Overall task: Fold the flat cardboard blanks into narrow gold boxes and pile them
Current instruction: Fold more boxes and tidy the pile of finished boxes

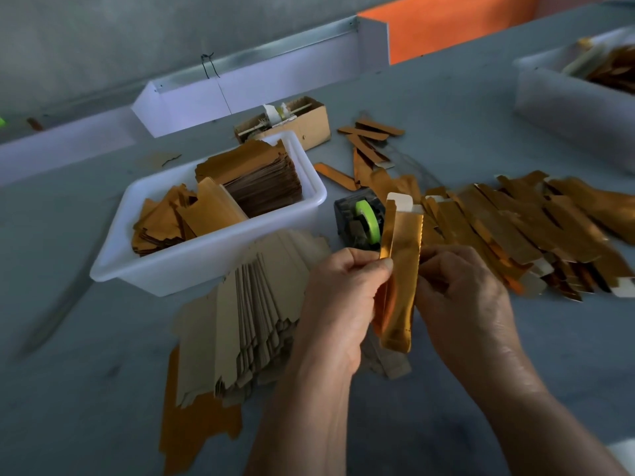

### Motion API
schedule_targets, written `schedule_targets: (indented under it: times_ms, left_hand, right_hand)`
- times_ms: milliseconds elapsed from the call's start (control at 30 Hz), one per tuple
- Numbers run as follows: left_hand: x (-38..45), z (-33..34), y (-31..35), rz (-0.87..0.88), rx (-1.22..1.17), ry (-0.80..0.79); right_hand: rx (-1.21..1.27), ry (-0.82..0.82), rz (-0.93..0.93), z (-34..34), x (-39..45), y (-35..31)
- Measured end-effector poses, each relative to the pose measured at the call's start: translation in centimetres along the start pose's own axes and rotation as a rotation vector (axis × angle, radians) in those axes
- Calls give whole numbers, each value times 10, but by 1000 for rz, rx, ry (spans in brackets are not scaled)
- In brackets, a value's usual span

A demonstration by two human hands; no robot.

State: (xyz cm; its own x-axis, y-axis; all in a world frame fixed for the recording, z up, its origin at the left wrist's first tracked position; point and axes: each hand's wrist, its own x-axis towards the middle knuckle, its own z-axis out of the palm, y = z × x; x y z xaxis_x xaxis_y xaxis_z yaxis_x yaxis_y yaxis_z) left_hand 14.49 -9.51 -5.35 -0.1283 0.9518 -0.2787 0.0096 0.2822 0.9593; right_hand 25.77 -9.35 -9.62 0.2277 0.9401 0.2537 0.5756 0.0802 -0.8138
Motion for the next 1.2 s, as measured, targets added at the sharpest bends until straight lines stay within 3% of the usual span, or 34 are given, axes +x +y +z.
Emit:
schedule_targets:
  times_ms: [233,400,600,733,800,1000,1067,1200]
  left_hand:
    - [3,1,2,-19,6,10]
    - [1,-1,4,-59,-30,1]
    - [2,1,3,-42,9,16]
    - [3,2,4,-35,32,30]
    - [2,2,5,-27,33,39]
    - [-1,4,5,10,126,54]
    - [-1,4,4,18,141,50]
    - [-1,3,6,5,126,37]
  right_hand:
    - [-33,8,18,1,1,-2]
    - [88,-17,5,-3,-3,3]
    - [-47,15,-23,0,1,0]
    - [-37,-33,65,-3,5,-2]
    - [113,-59,202,-5,6,-3]
    - [865,-120,676,-17,7,-2]
    - [796,-127,672,-15,5,0]
    - [294,-86,382,-1,-4,-2]
